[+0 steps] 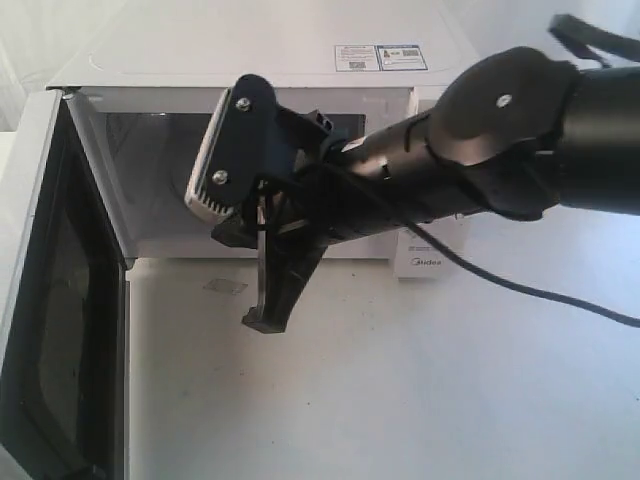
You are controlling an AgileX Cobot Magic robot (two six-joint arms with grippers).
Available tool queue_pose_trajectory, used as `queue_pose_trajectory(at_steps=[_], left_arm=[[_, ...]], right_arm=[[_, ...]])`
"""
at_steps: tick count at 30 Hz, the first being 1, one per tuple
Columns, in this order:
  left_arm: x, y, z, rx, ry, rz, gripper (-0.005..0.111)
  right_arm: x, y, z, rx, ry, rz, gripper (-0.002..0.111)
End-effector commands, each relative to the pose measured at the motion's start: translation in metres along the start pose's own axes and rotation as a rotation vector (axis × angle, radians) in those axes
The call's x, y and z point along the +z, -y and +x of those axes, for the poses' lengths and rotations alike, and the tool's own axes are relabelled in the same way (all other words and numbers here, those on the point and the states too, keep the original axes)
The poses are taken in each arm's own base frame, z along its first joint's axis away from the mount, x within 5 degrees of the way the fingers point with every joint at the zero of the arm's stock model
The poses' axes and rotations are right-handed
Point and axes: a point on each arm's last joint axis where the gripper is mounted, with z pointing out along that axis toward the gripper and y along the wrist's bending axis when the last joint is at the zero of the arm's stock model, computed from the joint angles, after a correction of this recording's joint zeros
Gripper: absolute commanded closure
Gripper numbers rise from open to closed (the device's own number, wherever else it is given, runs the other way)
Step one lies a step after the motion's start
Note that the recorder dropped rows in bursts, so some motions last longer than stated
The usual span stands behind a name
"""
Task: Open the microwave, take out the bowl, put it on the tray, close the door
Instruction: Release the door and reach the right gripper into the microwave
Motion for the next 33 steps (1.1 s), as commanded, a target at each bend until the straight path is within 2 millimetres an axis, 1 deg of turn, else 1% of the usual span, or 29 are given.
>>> queue_pose_trajectory(at_steps=[1,4,6,7,9,10,11,13,19,23,27,28,30,32,33], left_arm=[[0.000,0.000,0.001,-0.009,0.001,0.009,0.107],[0.000,0.000,0.001,-0.009,0.001,0.009,0.107],[0.000,0.000,0.001,-0.009,0.001,0.009,0.107],[0.000,0.000,0.001,-0.009,0.001,0.009,0.107],[0.000,0.000,0.001,-0.009,0.001,0.009,0.107],[0.000,0.000,0.001,-0.009,0.001,0.009,0.107],[0.000,0.000,0.001,-0.009,0.001,0.009,0.107],[0.000,0.000,0.001,-0.009,0.001,0.009,0.107],[0.000,0.000,0.001,-0.009,0.001,0.009,0.107],[0.000,0.000,0.001,-0.009,0.001,0.009,0.107],[0.000,0.000,0.001,-0.009,0.001,0.009,0.107],[0.000,0.000,0.001,-0.009,0.001,0.009,0.107],[0.000,0.000,0.001,-0.009,0.001,0.009,0.107],[0.000,0.000,0.001,-0.009,0.001,0.009,0.107],[0.000,0.000,0.001,-0.009,0.001,0.009,0.107]], right_arm=[[0.026,0.001,-0.003,-0.112,-0.099,0.044,0.108],[0.045,0.002,0.002,-0.155,-0.226,0.059,0.108],[0.058,0.003,0.013,-0.172,-0.377,0.067,0.108],[0.063,0.005,0.019,-0.192,-0.479,0.083,0.108],[0.069,0.012,0.029,-0.201,-0.655,0.159,0.108],[0.072,0.016,0.031,-0.184,-0.688,0.223,0.108],[0.075,0.020,0.030,-0.149,-0.680,0.285,0.108],[0.079,0.023,0.027,-0.141,-0.630,0.327,0.108],[0.088,0.025,0.011,-0.340,-0.461,0.317,0.108],[0.088,0.028,0.008,-0.425,-0.451,0.333,0.108],[0.088,0.028,0.008,-0.416,-0.452,0.333,0.108],[0.088,0.028,0.008,-0.412,-0.451,0.333,0.107],[0.088,0.027,0.008,-0.403,-0.446,0.330,0.099],[0.088,0.027,0.008,-0.403,-0.443,0.330,0.088],[0.088,0.027,0.008,-0.403,-0.443,0.330,0.080]])
